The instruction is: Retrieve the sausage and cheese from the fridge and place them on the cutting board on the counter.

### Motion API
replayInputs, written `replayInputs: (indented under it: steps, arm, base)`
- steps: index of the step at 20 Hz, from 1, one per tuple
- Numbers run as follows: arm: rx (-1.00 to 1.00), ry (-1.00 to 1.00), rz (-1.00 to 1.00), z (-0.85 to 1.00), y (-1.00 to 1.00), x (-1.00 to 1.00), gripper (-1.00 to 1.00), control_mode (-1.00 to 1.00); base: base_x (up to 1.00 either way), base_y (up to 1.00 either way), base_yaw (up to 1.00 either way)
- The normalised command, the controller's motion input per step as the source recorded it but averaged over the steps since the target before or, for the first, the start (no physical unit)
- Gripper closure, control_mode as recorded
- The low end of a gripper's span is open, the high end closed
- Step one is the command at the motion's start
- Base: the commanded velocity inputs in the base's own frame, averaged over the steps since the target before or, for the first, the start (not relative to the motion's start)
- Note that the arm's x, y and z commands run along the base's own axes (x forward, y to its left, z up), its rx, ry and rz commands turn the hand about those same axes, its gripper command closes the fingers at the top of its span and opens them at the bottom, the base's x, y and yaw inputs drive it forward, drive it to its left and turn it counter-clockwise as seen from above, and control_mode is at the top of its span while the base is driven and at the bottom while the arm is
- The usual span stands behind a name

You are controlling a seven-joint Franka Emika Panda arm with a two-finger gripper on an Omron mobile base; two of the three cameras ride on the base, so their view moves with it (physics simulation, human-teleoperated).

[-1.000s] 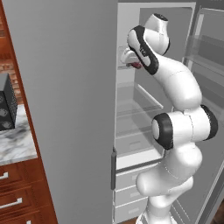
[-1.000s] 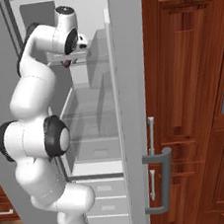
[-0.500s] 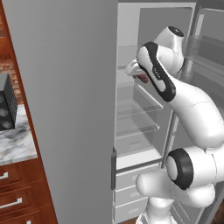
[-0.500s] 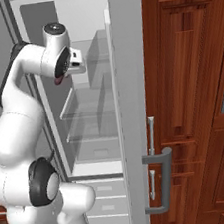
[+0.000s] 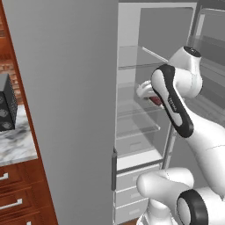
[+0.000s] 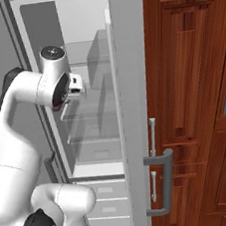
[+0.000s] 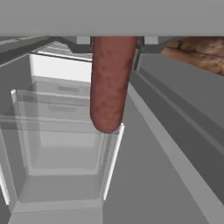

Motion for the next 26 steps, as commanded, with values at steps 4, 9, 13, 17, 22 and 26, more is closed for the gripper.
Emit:
replayInputs:
  steps: [4,9,13,17,22,26]
  arm:
    - [-0.07,0.1,-0.04,-0.91,-0.04,-0.62,1.0,-1.0]
    - [-0.01,0.06,-0.05,-0.71,-0.03,-0.4,1.0,-1.0]
    - [0.0,0.03,0.0,-0.02,-0.02,-0.01,1.0,-1.0]
    - [0.0,0.0,0.0,0.0,0.0,0.0,1.0,-1.0]
    - [0.0,0.0,0.0,0.0,0.0,0.0,1.0,-1.0]
    - [0.0,0.0,0.0,0.0,0.0,0.0,1.0,1.0]
  base:
    - [0.0,0.0,0.0]
    - [0.0,0.0,0.0]
    - [0.0,0.0,0.0]
    - [0.0,0.0,0.0]
    - [0.0,0.0,0.0]
    - [0.0,0.0,0.0]
